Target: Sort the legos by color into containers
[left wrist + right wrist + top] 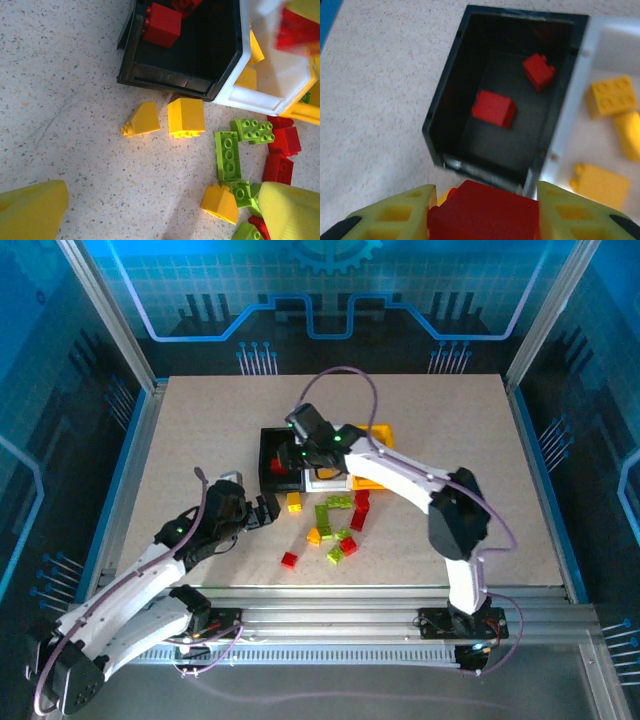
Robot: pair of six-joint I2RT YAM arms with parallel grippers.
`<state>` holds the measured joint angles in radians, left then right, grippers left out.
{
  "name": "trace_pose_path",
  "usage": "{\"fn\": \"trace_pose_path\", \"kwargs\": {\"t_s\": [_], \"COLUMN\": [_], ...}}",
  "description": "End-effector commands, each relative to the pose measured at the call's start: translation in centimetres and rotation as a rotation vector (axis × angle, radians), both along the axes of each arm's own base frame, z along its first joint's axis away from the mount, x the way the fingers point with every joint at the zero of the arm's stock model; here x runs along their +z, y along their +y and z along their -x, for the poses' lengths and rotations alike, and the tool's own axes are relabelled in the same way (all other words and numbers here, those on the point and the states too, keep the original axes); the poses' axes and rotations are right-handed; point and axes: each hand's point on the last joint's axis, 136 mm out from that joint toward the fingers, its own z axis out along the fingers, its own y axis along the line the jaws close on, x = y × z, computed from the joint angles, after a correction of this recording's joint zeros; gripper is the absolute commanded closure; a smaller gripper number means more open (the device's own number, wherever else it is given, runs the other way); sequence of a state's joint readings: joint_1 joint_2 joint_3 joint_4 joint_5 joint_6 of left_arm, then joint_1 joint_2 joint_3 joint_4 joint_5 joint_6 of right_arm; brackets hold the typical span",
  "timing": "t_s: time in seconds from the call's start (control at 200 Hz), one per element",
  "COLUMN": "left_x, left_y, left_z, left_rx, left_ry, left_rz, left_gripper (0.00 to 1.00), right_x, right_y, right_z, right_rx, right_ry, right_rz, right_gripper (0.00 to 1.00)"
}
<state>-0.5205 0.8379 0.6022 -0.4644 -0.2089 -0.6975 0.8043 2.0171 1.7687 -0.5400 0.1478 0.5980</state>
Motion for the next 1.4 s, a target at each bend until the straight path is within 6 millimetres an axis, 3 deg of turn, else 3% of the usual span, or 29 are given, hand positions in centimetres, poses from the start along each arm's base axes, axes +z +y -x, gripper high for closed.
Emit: {"fn": "trace_pose_path", "kwargs": {"t_s": [0.0, 0.135, 0.165, 0.185, 0.245, 0.33, 0.425, 0.45, 0.465, 0.495, 0.695, 0.83, 1.011, 1.171, 1.391], "left_x": [-0.9, -1.4, -1.5, -1.5, -1.7, -1.9, -2.1, -2.1, -2.1, -2.3, -3.1, -3.8, -6.1, -8.4, -10.1], "left_y": [0.0, -0.3, -0.4, -0.5, -0.8, -1.1, -1.6, -1.8, -1.9, -2.3, -5.9, -8.7, -11.8, -12.1, -12.4], "left_z": [1.0, 1.6, 1.7, 1.8, 2.0, 2.1, 2.3, 2.3, 2.3, 2.3, 2.6, 2.8, 3.1, 1.9, 0.6], "left_rx": [-0.054, -0.089, -0.098, -0.108, -0.128, -0.149, -0.172, -0.179, -0.185, -0.195, -0.306, -0.399, -0.497, -0.478, -0.462], "left_ry": [0.036, 0.070, 0.077, 0.080, 0.097, 0.111, 0.126, 0.130, 0.131, 0.138, 0.165, 0.174, 0.219, 0.254, 0.271], "left_rz": [-0.018, -0.027, -0.028, -0.026, -0.023, -0.023, -0.015, -0.009, -0.004, 0.003, -0.029, -0.092, -0.227, -0.343, -0.412], "left_gripper": [0.01, 0.01, 0.01, 0.01, 0.01, 0.01, 0.02, 0.03, 0.03, 0.04, 0.06, 0.11, 0.15, 0.26, 0.33], "right_x": [-1.9, -4.2, -3.9, -5.2, -5.5, -4.8, -2.9, -3.4, -1.7, -0.9, 2.6, 2.4, 1.2, 1.3, 2.1], "right_y": [1.7, 3.3, 3.5, 3.7, 4.3, 4.6, 4.6, 4.5, 4.4, 4.2, 0.1, -5.0, -11.2, -14.1, -16.0], "right_z": [-2.0, -3.8, -4.0, -4.1, -4.3, -4.6, -4.5, -4.5, -4.3, -4.2, -2.3, -0.3, 3.0, 5.1, 6.6], "right_rx": [0.035, 0.028, 0.028, 0.031, 0.040, 0.041, 0.042, 0.040, 0.040, 0.037, -0.042, -0.123, -0.201, -0.229, -0.245], "right_ry": [0.007, 0.036, 0.035, 0.051, 0.057, 0.043, 0.016, 0.020, -0.001, -0.012, -0.048, -0.030, 0.009, -0.011, -0.039], "right_rz": [0.038, 0.070, 0.062, 0.073, 0.064, 0.042, 0.009, 0.013, -0.009, -0.022, -0.093, -0.081, -0.104, -0.095, -0.111], "right_gripper": [0.64, 0.61, 0.59, 0.57, 0.44, 0.32, 0.27, 0.26, 0.25, 0.25, 0.20, 0.19, 0.19, 0.18, 0.18]}}
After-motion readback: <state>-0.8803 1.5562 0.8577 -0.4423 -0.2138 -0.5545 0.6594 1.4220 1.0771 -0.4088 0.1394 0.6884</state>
